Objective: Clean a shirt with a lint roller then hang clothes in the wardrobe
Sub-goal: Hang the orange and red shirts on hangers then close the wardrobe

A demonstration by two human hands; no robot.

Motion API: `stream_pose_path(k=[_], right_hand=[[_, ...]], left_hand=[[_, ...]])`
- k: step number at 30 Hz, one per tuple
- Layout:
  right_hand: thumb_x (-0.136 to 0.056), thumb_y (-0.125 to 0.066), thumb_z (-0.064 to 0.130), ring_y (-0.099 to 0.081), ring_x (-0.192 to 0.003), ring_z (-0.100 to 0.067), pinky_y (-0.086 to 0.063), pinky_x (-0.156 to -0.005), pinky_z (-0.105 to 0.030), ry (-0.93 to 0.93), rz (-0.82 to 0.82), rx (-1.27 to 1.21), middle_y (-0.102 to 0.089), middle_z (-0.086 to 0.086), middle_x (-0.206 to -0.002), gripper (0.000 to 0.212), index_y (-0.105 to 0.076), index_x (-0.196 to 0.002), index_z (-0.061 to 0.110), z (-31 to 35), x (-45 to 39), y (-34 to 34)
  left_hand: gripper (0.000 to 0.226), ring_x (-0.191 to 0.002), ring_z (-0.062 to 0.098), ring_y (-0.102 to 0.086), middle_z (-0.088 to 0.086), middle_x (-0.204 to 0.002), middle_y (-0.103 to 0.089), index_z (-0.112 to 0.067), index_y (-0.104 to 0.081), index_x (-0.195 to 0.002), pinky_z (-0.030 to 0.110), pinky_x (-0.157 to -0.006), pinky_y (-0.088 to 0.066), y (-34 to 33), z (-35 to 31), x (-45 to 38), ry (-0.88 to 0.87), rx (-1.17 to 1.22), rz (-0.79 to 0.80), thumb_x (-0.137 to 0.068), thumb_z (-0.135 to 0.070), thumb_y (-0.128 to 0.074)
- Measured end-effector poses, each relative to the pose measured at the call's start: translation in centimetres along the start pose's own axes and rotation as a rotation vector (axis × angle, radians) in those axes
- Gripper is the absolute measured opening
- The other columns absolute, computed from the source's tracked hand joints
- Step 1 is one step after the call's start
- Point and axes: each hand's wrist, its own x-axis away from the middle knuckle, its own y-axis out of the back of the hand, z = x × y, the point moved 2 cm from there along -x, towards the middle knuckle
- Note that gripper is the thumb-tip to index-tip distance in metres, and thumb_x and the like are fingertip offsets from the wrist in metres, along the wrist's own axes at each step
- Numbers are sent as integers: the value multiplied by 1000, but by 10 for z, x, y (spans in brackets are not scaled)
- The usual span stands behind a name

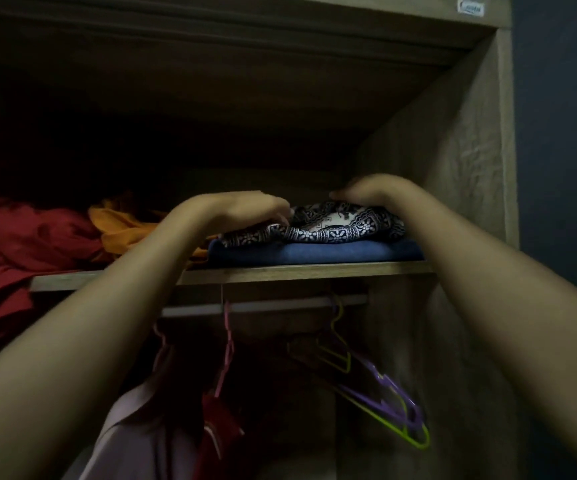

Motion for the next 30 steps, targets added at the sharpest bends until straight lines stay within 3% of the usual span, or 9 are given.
stream_pose_path(k=[4,6,9,14,17,19,22,27,30], right_hand=[[-104,-38,27,-48,-126,-27,-39,-89,-31,37,224,191,-47,-12,-142,42,-44,-140,7,3,-15,-13],[-99,-48,16,-51,-120,-27,-42,-83,-29,103,111,132,-48,-11,-138,40,-45,-139,10,3,-25,-14],[-91,-55,-3,-51,-102,-22,-44,-68,-25,136,-177,-4,-50,-13,-134,42,-51,-131,10,-6,-34,-10],[-92,-56,20,-59,-107,-32,-45,-75,-33,44,-240,128,-59,-14,-125,37,-57,-128,11,-24,-38,-23],[-91,-52,40,-61,-100,-32,-50,-78,-35,156,-417,38,-64,-14,-115,39,-62,-120,16,-24,-6,-24],[-93,-48,45,-60,-106,-33,-50,-89,-39,242,-433,18,-65,-13,-117,40,-65,-119,19,-30,22,-36],[-94,-41,50,-51,-121,-30,-41,-103,-39,329,-423,75,-56,-8,-134,42,-64,-123,30,-39,49,-51],[-89,-50,24,-53,-117,-22,-40,-83,-24,252,-161,-21,-58,0,-132,43,-59,-127,43,-45,62,-26],[-85,-46,7,-60,-102,-28,-41,-77,-25,189,-292,68,-65,-10,-119,51,-63,-124,35,-53,54,-20]], left_hand=[[62,-129,27,-43,11,-143,-47,-19,-55,-133,39,-106,-28,-4,7,-14,101,37,-84,-100,-54,-17],[59,-129,27,-44,13,-145,-45,-14,-49,-136,39,-108,-28,-9,11,-18,145,-40,-92,-100,-52,-24],[36,-100,21,-56,12,-125,-60,-15,-60,-117,33,-91,-39,-14,19,-27,81,-114,-121,-100,-39,-38],[35,-92,22,-51,10,-105,-57,-7,-58,-115,30,-86,-38,-21,17,-32,144,-207,-52,-103,-22,-29],[34,-86,22,-51,8,-97,-56,-6,-59,-117,32,-83,-40,-18,8,-30,126,-311,-118,-102,-24,-34],[40,-90,24,-55,11,-107,-63,-12,-62,-117,31,-81,-41,-20,1,-25,8,-307,-195,-101,-38,-36],[55,-119,24,-53,4,-134,-57,-32,-56,-130,34,-95,-38,-32,-5,-5,-129,-264,-133,-93,-63,-28],[48,-106,16,-56,-3,-121,-63,-33,-62,-121,32,-89,-39,-25,11,9,-124,-208,-105,-94,-60,-32],[43,-103,18,-58,-1,-113,-66,-28,-64,-119,35,-91,-42,-22,14,9,-133,-229,-135,-97,-52,-36]])
